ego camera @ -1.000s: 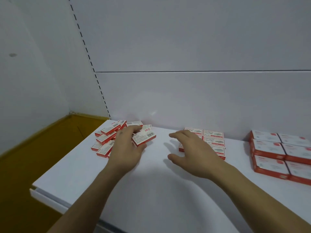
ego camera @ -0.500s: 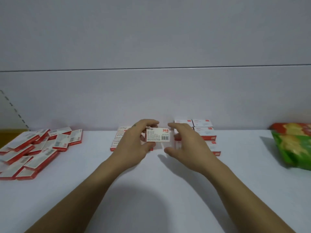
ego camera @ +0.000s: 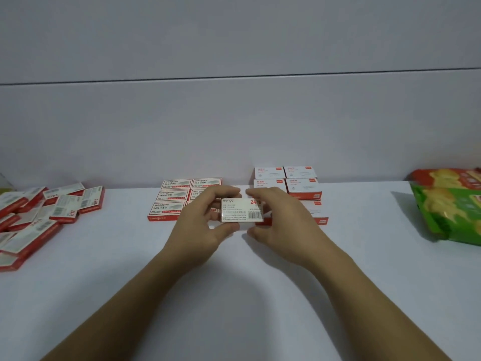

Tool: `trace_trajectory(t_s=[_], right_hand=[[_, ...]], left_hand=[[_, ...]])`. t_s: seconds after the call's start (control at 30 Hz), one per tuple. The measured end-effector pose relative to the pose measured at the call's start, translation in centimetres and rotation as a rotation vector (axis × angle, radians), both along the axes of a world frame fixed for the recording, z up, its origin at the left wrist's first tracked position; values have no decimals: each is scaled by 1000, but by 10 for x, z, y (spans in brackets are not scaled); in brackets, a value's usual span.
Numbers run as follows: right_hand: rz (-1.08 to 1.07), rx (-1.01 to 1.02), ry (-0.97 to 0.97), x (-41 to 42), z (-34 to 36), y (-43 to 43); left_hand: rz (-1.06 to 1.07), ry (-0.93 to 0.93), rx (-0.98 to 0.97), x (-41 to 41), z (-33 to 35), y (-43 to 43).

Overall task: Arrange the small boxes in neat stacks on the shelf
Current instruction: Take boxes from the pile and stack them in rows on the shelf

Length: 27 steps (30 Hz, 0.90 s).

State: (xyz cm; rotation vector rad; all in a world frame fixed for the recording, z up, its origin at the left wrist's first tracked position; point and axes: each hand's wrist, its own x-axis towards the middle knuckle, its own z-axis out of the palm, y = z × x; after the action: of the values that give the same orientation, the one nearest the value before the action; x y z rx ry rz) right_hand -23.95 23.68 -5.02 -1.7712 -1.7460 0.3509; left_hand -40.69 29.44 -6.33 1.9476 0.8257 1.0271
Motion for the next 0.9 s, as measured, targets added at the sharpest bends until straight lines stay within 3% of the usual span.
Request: trace_trajectory(t_s=[0.57,0.8,0.9], right_hand=[[-31,134,175,-5,5,-3],[66,-87,742,-9,18,-9],[46,-110,783,-15,17,-9]], left_hand=[[-100,-182,-225,-6,5,4],[-49,-156,-79,-2,4,-3],[-13,-63,84,-1,5,-4]])
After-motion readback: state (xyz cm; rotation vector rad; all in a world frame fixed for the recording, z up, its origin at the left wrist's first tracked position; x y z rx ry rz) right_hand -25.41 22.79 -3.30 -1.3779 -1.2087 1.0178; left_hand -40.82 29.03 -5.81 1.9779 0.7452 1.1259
